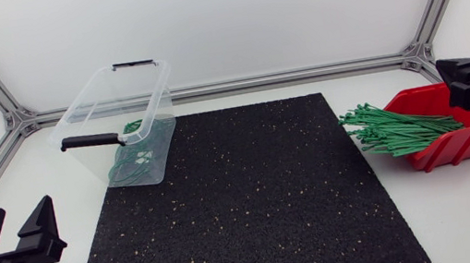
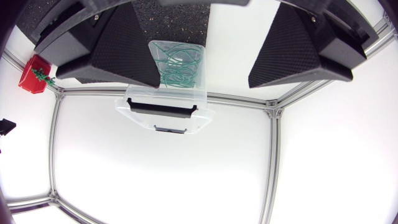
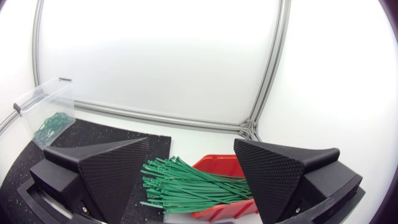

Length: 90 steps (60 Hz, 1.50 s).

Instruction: Take a green cable tie from the red box, thread the tail through the head to close it, then place it in the transparent bin on the left.

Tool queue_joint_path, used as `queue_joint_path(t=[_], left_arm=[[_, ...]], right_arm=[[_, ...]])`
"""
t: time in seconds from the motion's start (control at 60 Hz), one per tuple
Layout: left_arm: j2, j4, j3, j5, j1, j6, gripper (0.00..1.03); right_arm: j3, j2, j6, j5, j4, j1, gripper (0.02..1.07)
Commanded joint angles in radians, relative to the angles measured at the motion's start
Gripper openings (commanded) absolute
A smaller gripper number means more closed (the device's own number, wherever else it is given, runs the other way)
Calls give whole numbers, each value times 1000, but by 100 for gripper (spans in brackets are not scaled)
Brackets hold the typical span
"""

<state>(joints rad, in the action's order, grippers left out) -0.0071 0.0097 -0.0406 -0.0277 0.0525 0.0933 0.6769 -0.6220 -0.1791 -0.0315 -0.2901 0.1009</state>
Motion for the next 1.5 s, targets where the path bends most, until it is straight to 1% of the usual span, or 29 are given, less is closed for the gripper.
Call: queue_joint_path(t=[0.0,0.033,0.1,0.117,0.15,0.183,0.217,0.25,0.283,0.35,0.4,0.5,0.583,0.6,0.667,0.75,0.883,1.017,1.05,1.067,1.133,1.25,1.35,1.383,1.433,1.483], left_arm=[[-8,-4,42,-8,7,-17,99],[-8,-4,42,-8,7,-17,99],[-8,-4,42,-8,7,-17,99],[-8,-4,42,-8,7,-17,99],[-8,-4,42,-8,7,-17,99],[-8,-4,42,-8,7,-17,99],[-8,-4,42,-8,7,-17,99],[-8,-4,42,-8,7,-17,99],[-8,-5,42,-8,6,-17,99],[-8,-5,42,-8,6,-17,99],[-8,-5,42,-8,6,-17,99],[-8,-7,42,-8,3,-17,99],[-7,-7,42,-8,-2,-17,99],[-7,-7,42,-8,-2,-17,99],[-7,-10,41,-8,0,-17,99],[-7,-13,41,-8,0,-17,99],[-7,-13,41,-8,0,-17,99],[-7,-13,41,-8,-2,-17,99],[-7,-13,41,-8,-2,-17,99],[-7,-13,41,-8,-2,-17,99],[-7,-13,41,-8,-2,-17,99],[-5,-14,41,-6,-3,-17,99],[-5,-16,41,-1,-5,-17,99],[-5,-16,41,0,-6,-17,99],[-5,-16,41,0,-6,-17,99],[-5,-16,41,2,-6,-17,99]], right_arm=[[93,-90,-97,-15,-77,10,98],[116,-113,-120,-16,-101,10,97],[185,-185,-204,-16,-187,8,97],[217,-220,-230,-16,-230,10,97],[240,-251,-253,-21,-264,8,97],[251,-272,-295,-42,-279,5,97],[253,-286,-365,-91,-287,6,97],[257,-298,-404,-108,-294,10,96],[263,-312,-428,-119,-304,10,94],[285,-338,-525,-136,-356,10,94],[300,-355,-569,-153,-369,10,94],[354,-413,-718,-186,-514,10,94],[339,-438,-853,-186,-540,10,94],[332,-440,-890,-186,-541,13,94],[312,-447,-945,-186,-527,13,94],[305,-459,-1011,-205,-560,13,94],[245,-440,-1185,-200,-578,19,93],[220,-449,-1249,-192,-581,6,93],[213,-450,-1267,-191,-581,0,90],[208,-455,-1277,-191,-581,-3,86],[197,-482,-1297,-174,-578,-18,79],[181,-538,-1317,-145,-541,-30,78],[176,-579,-1320,-134,-511,-47,60],[177,-588,-1321,-134,-504,-53,57],[170,-599,-1323,-134,-478,-59,54],[165,-610,-1323,-130,-462,-63,53]])
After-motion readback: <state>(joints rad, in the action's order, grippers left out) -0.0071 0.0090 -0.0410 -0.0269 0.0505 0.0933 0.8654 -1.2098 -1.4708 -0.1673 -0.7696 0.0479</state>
